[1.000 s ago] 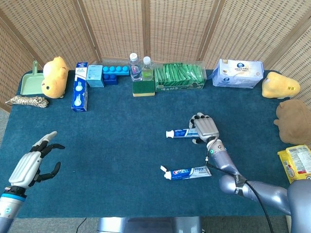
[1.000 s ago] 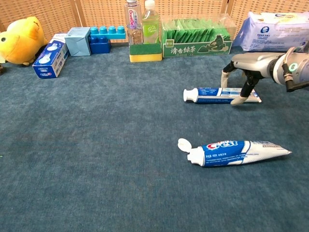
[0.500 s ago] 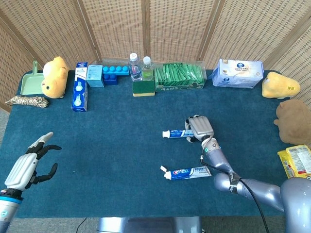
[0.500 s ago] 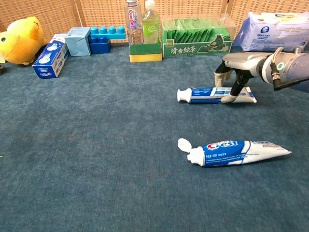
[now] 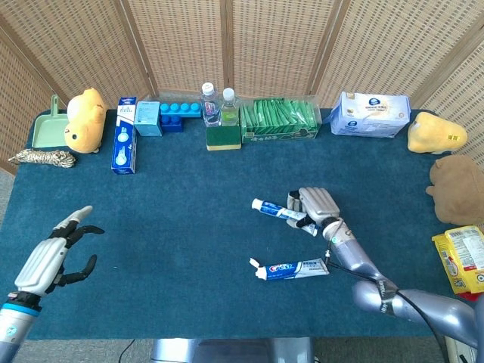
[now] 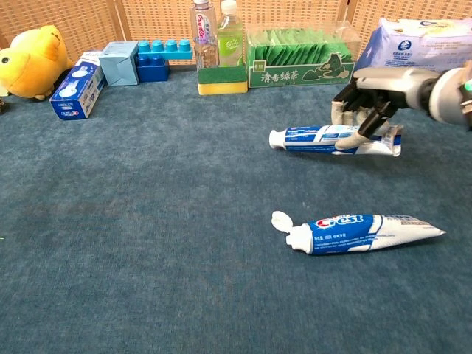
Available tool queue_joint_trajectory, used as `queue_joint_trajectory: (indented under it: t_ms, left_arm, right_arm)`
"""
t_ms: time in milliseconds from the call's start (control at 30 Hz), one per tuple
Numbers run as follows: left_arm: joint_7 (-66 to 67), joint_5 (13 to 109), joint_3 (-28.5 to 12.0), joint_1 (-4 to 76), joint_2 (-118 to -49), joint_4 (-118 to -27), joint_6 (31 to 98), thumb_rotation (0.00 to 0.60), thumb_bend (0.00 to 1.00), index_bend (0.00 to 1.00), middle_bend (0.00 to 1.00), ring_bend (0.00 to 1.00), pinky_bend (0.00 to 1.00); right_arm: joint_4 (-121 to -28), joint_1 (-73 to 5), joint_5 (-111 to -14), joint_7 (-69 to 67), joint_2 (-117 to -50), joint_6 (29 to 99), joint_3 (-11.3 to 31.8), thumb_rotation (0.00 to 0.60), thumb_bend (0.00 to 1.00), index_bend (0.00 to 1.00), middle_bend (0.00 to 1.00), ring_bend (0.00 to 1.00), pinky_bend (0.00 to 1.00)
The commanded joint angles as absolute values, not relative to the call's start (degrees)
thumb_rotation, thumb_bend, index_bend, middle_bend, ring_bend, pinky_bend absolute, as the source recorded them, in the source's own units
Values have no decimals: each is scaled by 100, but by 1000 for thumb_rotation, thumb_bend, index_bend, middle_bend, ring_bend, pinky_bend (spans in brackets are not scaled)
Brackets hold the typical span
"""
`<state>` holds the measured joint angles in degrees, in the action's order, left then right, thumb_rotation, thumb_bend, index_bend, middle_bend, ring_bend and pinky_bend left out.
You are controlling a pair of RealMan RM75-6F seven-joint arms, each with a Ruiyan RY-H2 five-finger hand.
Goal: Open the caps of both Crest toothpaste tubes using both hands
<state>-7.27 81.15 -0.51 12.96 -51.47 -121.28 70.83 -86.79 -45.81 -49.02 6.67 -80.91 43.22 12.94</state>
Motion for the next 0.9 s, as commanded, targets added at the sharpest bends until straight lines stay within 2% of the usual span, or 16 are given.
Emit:
queue_joint_trajectory:
  t_ms: [33,333,667,900]
  left_arm:
    - [-809,8019,-189,1614,-5154,-12129,6665,600,438,270,67,0,74]
    - [-968,7417,-674,2552,-5572,-11950,5572,600,437,267,105,2,161]
    - [-286,6662,-1051,3484,-6502,-11472,4985,600,438,267,102,10,190]
    - [231,6100,-1180,4114,-7122,-11158,4667,600,426,264,61,0,188]
  right_arm:
    - [-9288,-4265,-5128,-174,-7442,3743,1410,600,454,891,697,638,751]
    - [-9910,-3750,-5748,-1611,-6773,3324,1638,600,456,891,698,647,755]
    - [-10187,-3415,-6469,-2882,-6546,3012,1792,600,459,891,698,648,757]
    - [-10340,-3307,-6905,-3432,-6504,3012,1810,600,465,891,698,648,757]
